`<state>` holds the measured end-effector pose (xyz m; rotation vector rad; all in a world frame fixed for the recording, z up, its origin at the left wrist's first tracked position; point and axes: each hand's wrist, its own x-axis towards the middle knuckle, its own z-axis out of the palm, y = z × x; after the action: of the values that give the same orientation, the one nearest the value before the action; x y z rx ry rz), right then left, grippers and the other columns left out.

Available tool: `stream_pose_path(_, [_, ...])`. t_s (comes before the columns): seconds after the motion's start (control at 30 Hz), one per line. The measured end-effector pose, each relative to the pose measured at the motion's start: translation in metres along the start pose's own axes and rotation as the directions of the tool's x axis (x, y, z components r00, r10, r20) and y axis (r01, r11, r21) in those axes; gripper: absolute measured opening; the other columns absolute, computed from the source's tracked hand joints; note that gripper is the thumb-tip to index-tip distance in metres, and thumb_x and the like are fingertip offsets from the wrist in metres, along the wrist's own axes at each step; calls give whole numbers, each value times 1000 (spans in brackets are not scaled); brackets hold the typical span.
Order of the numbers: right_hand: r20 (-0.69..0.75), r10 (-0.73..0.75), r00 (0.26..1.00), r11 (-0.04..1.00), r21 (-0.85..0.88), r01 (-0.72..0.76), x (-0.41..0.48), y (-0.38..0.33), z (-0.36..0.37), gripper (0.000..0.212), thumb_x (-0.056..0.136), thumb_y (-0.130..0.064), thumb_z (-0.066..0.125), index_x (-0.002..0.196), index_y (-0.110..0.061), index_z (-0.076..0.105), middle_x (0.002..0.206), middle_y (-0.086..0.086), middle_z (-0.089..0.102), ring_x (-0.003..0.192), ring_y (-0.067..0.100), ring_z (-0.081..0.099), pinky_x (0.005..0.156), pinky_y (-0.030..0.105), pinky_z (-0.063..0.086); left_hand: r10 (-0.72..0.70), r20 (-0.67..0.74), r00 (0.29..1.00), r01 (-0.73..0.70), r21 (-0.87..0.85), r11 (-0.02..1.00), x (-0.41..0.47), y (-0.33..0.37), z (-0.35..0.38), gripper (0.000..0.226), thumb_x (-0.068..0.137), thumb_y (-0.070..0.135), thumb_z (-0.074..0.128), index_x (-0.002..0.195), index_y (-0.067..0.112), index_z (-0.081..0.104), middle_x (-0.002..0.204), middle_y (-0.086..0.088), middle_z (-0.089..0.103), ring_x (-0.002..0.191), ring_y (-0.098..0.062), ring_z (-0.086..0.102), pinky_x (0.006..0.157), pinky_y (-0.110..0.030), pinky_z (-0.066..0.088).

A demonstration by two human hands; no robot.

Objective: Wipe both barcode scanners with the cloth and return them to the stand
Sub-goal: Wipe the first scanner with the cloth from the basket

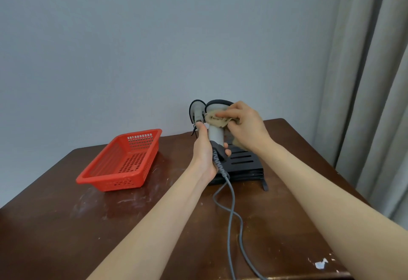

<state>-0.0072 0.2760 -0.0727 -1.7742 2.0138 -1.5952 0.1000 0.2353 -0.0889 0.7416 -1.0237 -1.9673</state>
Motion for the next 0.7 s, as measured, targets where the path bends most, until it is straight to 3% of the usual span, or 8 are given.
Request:
stream_pose_path(0.07, [130,-24,991,993,121,8,-15,-6,1,39,86,4,49,102,-22,74,99,-11,53,75,17,65,73,35,53,11,7,1000,-11,-40,999,2,2,-3,60,95,60,30,101,9,61,68,-7,62,50,-16,54,42,-21,43])
stream_pose_path(0.13, [176,-42,983,994,105,23,-22,-9,2,40,85,2,50,95,-27,75,96,-15,53,63,14,66,71,37,54,-4,15,1000,5,-60,998,2,2,-3,59,95,61,30,94,11,62,70,-8,64,54,-17,57,44,-21,44])
stream_pose_path(0.23, [43,10,999,998,-57,-7,-7,-1,0,39,87,-4,49,98,-32,74,101,-12,54,85,12,60,78,35,50,-25,-7,1000,25,-28,999,-1,-3,1,63,94,62,32,105,7,60,70,-9,58,47,-15,51,39,-20,43])
stream_pose_path(0.33, [-45,69,997,994,-78,-73,0,1,-1,41,91,-6,47,105,-35,71,107,-7,54,99,15,56,83,34,49,-18,-33,999,18,18,1000,0,-6,3,65,94,61,33,114,5,58,71,-11,55,44,-14,48,37,-20,42])
stream_pose_path(0.5, [187,14,982,993,116,-36,-25,-9,2,38,84,-5,52,90,-36,74,91,-14,52,69,12,63,75,39,53,-8,-16,1000,7,-26,1000,3,-2,-6,60,95,60,32,95,10,64,68,-8,63,50,-17,55,42,-22,43])
stream_pose_path(0.7, [-60,90,994,991,-97,-96,2,-1,0,34,92,-14,48,101,-38,71,104,-8,53,95,14,55,76,30,46,-8,-15,1000,9,68,998,2,-6,2,64,96,58,30,110,3,59,67,-10,56,44,-15,45,35,-20,39])
